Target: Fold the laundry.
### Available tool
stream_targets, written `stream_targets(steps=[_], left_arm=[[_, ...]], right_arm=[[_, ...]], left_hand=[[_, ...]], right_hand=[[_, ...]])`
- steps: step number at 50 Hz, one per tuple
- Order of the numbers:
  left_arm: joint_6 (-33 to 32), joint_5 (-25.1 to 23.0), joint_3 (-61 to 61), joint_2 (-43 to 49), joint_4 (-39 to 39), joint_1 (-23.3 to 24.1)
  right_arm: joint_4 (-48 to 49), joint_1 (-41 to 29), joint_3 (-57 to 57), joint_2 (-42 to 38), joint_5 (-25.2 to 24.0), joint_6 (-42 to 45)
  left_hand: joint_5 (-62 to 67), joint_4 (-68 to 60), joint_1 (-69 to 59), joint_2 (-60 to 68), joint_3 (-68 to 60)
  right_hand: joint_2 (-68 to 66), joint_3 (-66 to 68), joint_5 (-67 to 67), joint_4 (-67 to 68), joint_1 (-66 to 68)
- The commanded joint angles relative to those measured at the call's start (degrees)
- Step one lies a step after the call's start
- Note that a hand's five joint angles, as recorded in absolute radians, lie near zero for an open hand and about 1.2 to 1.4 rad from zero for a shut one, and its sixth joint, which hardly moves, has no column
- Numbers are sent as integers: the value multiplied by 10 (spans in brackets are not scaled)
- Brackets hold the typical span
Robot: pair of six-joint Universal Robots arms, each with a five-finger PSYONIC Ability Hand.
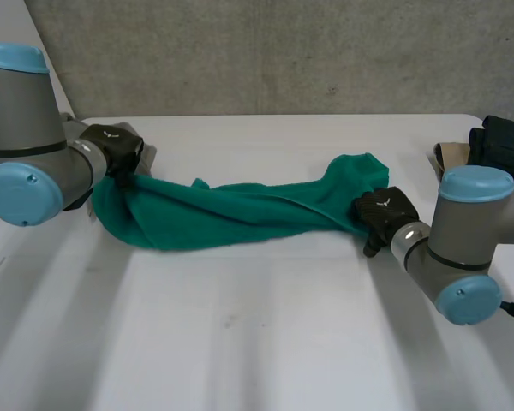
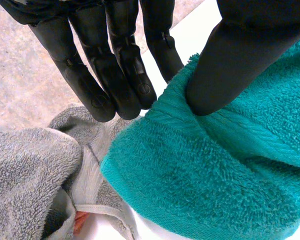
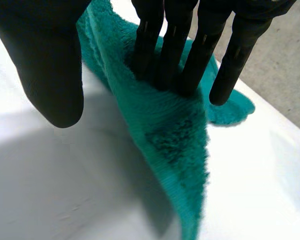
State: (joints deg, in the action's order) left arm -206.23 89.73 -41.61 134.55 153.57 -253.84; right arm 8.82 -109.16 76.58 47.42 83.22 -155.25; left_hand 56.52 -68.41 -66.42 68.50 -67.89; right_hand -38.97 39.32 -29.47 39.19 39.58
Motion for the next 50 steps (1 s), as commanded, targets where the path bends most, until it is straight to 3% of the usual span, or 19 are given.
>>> stream_targets(steps=[1,4,8,16,20,23,24,27,29,41,50], left_arm=[[-1,2,1,13,8,-2],[-1,1,2,19,12,-3],[-5,-1,12,34,16,-3],[-49,-32,97,73,51,-7],[-81,-20,196,60,179,-24],[-46,-10,211,28,285,-30],[-17,-1,202,6,363,-32],[37,15,164,-31,497,-39],[55,16,142,-44,532,-39],[66,-16,-21,-41,495,-55],[56,-61,-204,-32,445,-43]], right_arm=[[3,-3,-59,-31,14,15],[3,-4,-81,-44,18,21],[3,-4,-127,-70,27,38],[17,-7,-294,-102,48,129],[114,-3,-431,-102,62,143],[204,4,-458,-89,63,109],[276,8,-459,-76,64,77],[396,12,-436,-52,76,15],[418,12,-416,-41,79,1],[358,14,-289,-24,37,3],[216,13,-152,-30,-13,27]], left_hand=[[135,-116,-136,115,-121],[135,-116,-136,115,-121],[135,-116,-136,115,-121],[135,-116,-136,115,-121],[135,-116,-136,115,-121],[135,-116,-136,115,-121],[135,-116,-136,115,-121],[135,-116,-136,115,-121],[135,-116,-136,115,-121],[135,-116,-136,115,-121],[135,-116,-136,115,-121]], right_hand=[[-119,115,-114,117,113],[-163,159,-158,160,156],[-410,406,-405,408,404],[-410,407,-405,408,404],[-410,407,-405,408,404],[-410,407,-405,408,404],[-410,407,-405,408,404],[-410,407,-405,408,404],[-410,407,-405,408,404],[-410,407,-405,408,404],[-410,407,-405,408,404]])
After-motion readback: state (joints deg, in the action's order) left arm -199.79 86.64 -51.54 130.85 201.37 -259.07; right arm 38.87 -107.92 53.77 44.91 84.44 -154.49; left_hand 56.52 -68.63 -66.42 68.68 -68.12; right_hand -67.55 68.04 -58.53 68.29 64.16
